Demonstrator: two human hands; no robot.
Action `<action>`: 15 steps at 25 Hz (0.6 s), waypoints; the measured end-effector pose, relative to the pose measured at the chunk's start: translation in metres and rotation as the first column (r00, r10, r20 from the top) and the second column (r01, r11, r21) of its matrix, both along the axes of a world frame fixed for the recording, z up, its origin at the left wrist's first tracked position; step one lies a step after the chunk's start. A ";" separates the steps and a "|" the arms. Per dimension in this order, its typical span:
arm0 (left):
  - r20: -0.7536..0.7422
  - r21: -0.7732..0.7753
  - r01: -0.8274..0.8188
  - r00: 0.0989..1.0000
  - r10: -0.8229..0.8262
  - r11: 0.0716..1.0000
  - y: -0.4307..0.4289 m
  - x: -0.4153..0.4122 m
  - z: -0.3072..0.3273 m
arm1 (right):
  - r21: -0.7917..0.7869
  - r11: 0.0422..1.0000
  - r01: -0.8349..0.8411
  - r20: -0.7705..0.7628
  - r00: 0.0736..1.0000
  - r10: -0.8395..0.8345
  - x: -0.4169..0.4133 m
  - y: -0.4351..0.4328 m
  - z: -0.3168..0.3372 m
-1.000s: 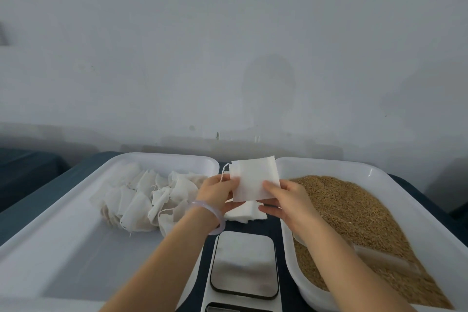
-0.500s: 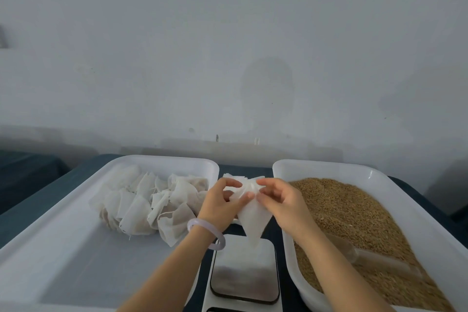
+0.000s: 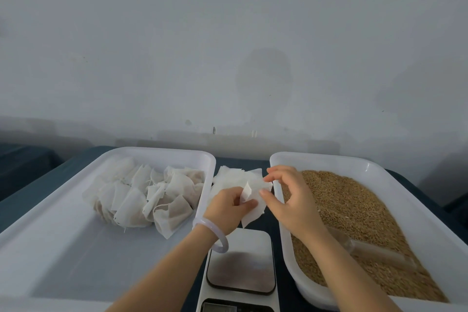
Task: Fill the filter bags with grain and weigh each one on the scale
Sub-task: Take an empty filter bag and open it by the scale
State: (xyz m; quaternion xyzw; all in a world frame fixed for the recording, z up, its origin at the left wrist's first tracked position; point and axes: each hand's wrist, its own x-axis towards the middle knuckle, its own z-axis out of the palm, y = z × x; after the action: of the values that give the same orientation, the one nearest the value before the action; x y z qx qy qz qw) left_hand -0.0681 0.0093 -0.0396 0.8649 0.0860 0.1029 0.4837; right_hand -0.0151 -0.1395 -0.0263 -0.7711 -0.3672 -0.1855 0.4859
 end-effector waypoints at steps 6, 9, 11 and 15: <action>0.022 0.026 0.059 0.998 -0.060 0.998 0.001 0.004 0.000 | -0.226 0.972 0.060 0.040 0.998 -0.052 0.007 -0.001 -0.010; 0.033 0.066 0.013 0.999 -0.015 0.998 0.002 0.005 0.000 | -0.240 0.964 0.117 0.119 0.989 -0.091 0.007 0.000 -0.010; 0.010 0.068 0.025 1.000 -0.025 0.997 0.005 0.005 0.000 | -0.186 0.978 0.090 0.078 0.994 -0.076 0.006 -0.003 -0.006; -0.013 -0.478 0.191 0.974 -0.225 0.857 0.011 -0.002 0.007 | 0.082 0.995 -0.052 -0.360 0.930 0.079 0.008 -0.018 0.004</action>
State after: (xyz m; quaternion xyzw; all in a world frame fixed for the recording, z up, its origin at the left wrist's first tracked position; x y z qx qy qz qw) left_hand -0.0697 0.0207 -0.0330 0.7276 0.0310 -0.0037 0.6853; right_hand -0.0069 -0.1580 -0.0223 -0.7615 -0.2899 -0.0366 0.5785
